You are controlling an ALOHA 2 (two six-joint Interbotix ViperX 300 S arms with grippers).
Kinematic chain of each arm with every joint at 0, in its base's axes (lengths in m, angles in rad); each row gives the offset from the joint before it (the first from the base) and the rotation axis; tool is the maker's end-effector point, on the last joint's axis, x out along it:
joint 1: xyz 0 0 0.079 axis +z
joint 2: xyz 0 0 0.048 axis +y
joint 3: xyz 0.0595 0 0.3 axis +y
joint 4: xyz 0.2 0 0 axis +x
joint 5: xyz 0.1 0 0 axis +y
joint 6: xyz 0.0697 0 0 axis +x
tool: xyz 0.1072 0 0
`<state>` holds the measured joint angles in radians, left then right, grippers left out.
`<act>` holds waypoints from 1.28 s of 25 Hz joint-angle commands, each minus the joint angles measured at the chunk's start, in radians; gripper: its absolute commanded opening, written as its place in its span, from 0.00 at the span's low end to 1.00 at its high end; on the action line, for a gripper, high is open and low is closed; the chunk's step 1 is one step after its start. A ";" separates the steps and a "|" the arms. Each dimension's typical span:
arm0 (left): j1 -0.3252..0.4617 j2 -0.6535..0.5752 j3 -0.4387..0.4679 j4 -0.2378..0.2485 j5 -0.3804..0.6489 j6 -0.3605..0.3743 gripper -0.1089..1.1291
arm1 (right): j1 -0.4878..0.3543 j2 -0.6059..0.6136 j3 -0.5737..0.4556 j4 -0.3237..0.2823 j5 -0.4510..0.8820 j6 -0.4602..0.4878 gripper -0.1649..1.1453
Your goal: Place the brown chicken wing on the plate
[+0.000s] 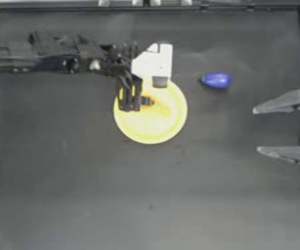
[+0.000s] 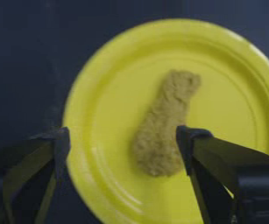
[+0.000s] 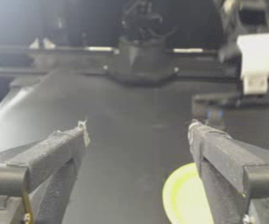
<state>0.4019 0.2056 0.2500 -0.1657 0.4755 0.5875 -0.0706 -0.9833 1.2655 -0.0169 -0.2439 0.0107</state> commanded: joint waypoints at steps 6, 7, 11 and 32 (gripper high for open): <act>-0.017 -0.238 0.055 -0.052 -0.008 0.006 0.91 | -0.012 0.005 -0.014 0.003 -0.003 0.002 0.88; -0.023 -0.264 0.071 -0.060 -0.012 0.008 0.91 | -0.012 0.005 -0.014 0.003 -0.003 0.002 0.88; -0.054 -0.347 0.132 -0.084 -0.041 0.008 0.91 | -0.015 0.005 -0.015 0.003 -0.003 0.002 0.88; -0.190 -0.739 0.537 -0.299 -0.374 -0.003 0.90 | -0.037 0.000 -0.020 0.003 0.018 0.003 0.88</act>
<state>0.2286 -0.4893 0.7793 -0.4541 0.1319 0.5844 -0.1074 -0.9863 1.2671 -0.0169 -0.2224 0.0107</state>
